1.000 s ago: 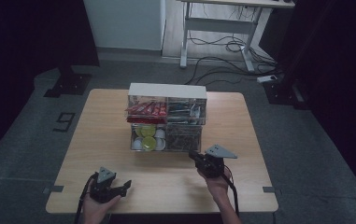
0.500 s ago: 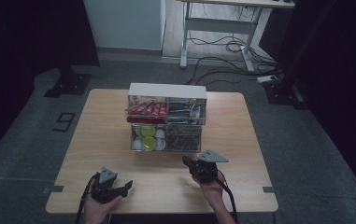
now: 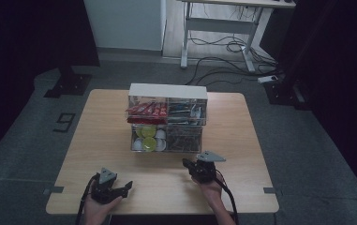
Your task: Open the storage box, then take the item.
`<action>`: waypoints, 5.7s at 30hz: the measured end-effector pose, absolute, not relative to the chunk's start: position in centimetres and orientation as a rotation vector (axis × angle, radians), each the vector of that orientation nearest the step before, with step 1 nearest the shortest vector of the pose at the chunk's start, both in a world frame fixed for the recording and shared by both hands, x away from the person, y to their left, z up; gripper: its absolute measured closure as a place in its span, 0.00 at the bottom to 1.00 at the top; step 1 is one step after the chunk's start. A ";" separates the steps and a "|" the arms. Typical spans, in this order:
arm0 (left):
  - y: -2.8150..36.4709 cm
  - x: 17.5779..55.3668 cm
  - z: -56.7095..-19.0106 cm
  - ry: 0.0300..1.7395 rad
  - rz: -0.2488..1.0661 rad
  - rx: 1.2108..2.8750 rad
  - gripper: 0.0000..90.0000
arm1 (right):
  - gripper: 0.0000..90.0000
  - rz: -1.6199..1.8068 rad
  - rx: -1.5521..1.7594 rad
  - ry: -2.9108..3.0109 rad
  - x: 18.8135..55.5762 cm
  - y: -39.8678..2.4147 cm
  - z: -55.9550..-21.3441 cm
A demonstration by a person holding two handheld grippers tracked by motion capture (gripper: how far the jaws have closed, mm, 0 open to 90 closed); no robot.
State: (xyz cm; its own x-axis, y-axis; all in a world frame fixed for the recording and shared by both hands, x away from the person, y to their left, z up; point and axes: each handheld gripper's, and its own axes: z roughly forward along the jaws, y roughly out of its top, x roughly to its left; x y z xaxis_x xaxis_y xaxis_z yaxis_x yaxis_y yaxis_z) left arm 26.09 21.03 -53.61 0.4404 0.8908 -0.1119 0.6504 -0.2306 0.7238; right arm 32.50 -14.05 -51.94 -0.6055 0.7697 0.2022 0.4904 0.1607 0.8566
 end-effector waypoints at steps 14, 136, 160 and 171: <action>20.9 26.1 -53.8 1.292 0.415 1.980 0.30 | 0.99 1.415 1.271 2.103 33.2 -15.4 -52.1; 21.2 26.2 -52.9 1.299 0.442 1.958 0.30 | 0.99 1.676 1.252 1.757 36.2 -17.4 -46.1; 19.5 27.3 -50.7 1.253 0.470 1.926 0.30 | 0.99 1.663 1.252 1.759 36.2 -17.5 -46.3; 18.6 28.3 -49.4 1.243 0.477 1.910 0.30 | 0.99 1.658 1.254 1.761 36.2 -17.6 -46.4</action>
State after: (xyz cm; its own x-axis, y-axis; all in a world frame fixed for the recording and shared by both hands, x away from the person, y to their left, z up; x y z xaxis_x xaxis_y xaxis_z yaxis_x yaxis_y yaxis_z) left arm 28.26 18.61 -49.38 0.4481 0.8879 -0.1040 0.5903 -0.2065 0.7803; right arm 36.22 -17.57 -46.39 -0.5086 0.8160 0.2746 0.3230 -0.1148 0.9394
